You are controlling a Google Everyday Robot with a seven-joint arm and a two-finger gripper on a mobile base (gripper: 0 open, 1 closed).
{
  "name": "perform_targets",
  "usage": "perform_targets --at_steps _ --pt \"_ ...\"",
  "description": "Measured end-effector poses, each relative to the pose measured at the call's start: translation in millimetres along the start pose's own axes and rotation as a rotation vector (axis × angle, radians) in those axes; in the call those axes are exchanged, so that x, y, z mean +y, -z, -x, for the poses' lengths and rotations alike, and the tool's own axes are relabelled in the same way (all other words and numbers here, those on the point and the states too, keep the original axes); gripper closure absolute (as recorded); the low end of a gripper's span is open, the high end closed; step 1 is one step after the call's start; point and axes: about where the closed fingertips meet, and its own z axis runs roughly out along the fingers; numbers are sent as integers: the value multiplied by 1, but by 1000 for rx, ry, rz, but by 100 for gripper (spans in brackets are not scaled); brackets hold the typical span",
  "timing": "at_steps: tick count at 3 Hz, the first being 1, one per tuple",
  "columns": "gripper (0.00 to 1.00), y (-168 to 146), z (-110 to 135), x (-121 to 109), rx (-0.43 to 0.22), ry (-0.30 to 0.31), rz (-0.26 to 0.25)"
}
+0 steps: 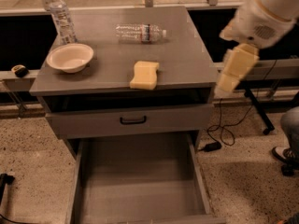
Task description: Place sponge into middle drawer
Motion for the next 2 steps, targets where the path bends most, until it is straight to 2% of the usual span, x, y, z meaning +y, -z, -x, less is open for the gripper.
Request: perform_targets --at_steps 1,2 --pt "0 -52 74 -61 -62 54 39" --pt "0 -96 118 -89 -113 73 51"
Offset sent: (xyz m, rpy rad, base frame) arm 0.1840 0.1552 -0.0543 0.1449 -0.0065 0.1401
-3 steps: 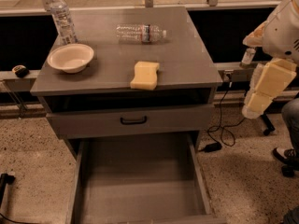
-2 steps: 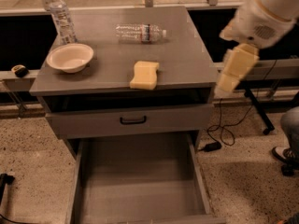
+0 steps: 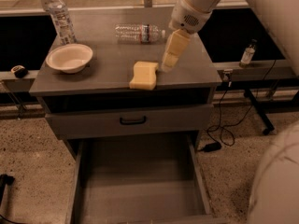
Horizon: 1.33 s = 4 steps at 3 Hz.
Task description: Place sponge into middle drawer
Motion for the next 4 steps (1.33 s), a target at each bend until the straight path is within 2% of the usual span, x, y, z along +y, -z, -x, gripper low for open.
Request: perform_targets --at_steps 1,3,4 --pt "0 -44 18 -7 -27 2 21" --pt "0 -95 52 42 -38 88 139" --pt "19 -116 57 58 -36 86 197"
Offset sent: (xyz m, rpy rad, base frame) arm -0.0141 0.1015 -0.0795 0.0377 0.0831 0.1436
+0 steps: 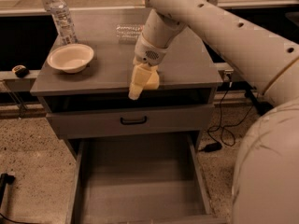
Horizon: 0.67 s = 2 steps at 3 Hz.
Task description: Place sponge into middle drawer
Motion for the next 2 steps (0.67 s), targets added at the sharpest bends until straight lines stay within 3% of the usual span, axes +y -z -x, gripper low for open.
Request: perform_targets --at_steps 2 --pt "66 -9 0 3 -12 -20 27"
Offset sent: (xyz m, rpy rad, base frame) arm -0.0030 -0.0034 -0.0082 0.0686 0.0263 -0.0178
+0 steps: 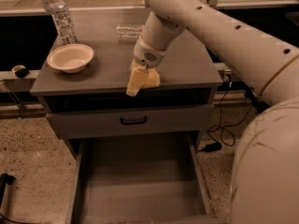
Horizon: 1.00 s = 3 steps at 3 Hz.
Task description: Place sponge into middle drawer
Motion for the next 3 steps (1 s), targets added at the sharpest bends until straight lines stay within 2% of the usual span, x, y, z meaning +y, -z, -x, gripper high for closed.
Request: perform_targets --at_steps 1,2,3 --pt "89 12 2 7 -103 24 -15" --pt "100 40 -4 30 -250 38 -57" --pt "100 69 -20 95 -401 14 -119"
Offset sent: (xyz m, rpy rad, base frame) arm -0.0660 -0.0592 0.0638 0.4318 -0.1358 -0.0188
